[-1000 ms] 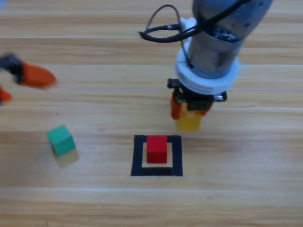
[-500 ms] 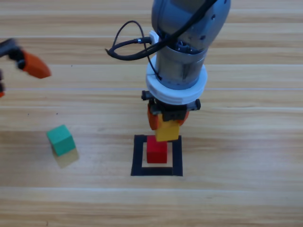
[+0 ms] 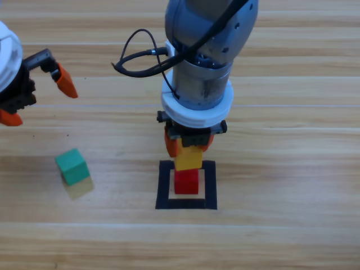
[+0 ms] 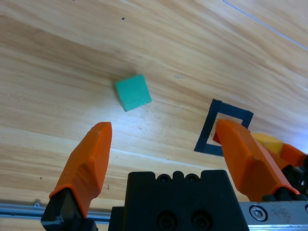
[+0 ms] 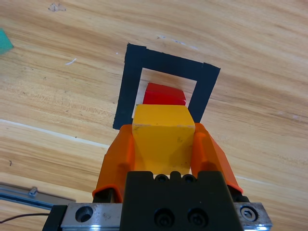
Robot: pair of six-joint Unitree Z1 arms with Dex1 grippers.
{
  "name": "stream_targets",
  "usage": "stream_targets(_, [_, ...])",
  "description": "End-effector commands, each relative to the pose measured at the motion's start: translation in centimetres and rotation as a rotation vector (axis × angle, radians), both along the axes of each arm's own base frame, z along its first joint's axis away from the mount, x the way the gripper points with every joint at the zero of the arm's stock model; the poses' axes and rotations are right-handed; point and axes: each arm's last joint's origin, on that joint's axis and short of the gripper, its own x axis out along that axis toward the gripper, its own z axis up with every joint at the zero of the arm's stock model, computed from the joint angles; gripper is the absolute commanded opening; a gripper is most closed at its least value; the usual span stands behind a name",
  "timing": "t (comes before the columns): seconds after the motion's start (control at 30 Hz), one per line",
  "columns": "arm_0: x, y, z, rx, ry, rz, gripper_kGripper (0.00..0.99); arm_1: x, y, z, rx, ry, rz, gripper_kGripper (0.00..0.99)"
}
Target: Stack the blocks in the rectangular block: red at the bottom, yellow in the middle, green on top
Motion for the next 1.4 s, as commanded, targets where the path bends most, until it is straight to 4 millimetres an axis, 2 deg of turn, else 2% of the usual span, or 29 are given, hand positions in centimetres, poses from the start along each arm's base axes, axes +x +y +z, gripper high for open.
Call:
stream_targets(0.03, [2.7, -0.5, -2.0, 0.035, 0.117, 0.097, 0.934, -0.7, 1.6, -4.4, -0.085, 0.044, 0.017, 0.000])
stream_targets(0.33, [6.3, -2.5, -3.7, 0.065, 0.242, 0.177, 0.936, -0.6, 1.7, -5.0, -0.095, 0.050, 0.019, 0.000])
stream_targets(0.67, [6.9, -2.4, -4.4, 0.055, 0.269, 0.186, 0.936, -0.5, 1.8, -5.6, -0.107, 0.059, 0.017, 0.006])
stream_targets(0.7, [6.8, -2.4, -4.4, 0.057, 0.270, 0.185, 0.936, -0.5, 1.8, -5.7, -0.111, 0.059, 0.017, 0.176])
stream_targets(0.77, [6.8, -2.3, -4.5, 0.056, 0.273, 0.186, 0.936, -0.4, 1.7, -5.7, -0.119, 0.059, 0.012, 0.914])
stream_targets(0.8, [6.8, -2.3, -4.5, 0.055, 0.273, 0.184, 0.936, -0.3, 1.8, -5.6, -0.120, 0.055, 0.013, 0.990])
stream_targets(0.87, [6.8, -2.3, -4.5, 0.055, 0.274, 0.182, 0.936, -0.3, 1.7, -4.9, -0.110, 0.042, 0.012, 0.990])
stream_targets(1.0, [6.8, -2.3, -4.6, 0.053, 0.278, 0.179, 0.936, -0.5, 1.5, -2.9, -0.080, 0.011, 0.012, 0.990])
stream_targets(1.07, [6.8, -2.3, -4.7, 0.052, 0.279, 0.179, 0.936, -0.8, 1.2, -1.2, -0.054, -0.009, 0.013, 0.990])
stream_targets(1.13, [6.8, -2.2, -4.6, 0.051, 0.277, 0.180, 0.936, -1.8, 0.6, 1.9, -0.030, -0.066, 0.016, 0.990])
stream_targets(1.2, [6.7, -2.1, -4.7, 0.049, 0.278, 0.181, 0.936, -3.5, -0.8, 6.1, 0.009, -0.148, 0.022, 0.990])
stream_targets(1.27, [6.7, -2.0, -5.1, 0.042, 0.283, 0.184, 0.936, -5.5, -3.0, 10.5, 0.049, -0.227, 0.029, 0.990])
stream_targets(1.3, [6.7, -1.7, -5.7, 0.031, 0.288, 0.187, 0.936, -7.0, -4.7, 12.8, 0.071, -0.269, 0.039, 0.990])
stream_targets(1.33, [6.6, -1.6, -6.2, 0.022, 0.292, 0.190, 0.936, -7.9, -6.3, 14.4, 0.093, -0.296, 0.043, 0.990])
stream_targets(1.4, [6.4, -1.3, -7.2, 0.009, 0.302, 0.200, 0.936, -9.6, -9.9, 15.9, 0.145, -0.344, 0.065, 0.990])
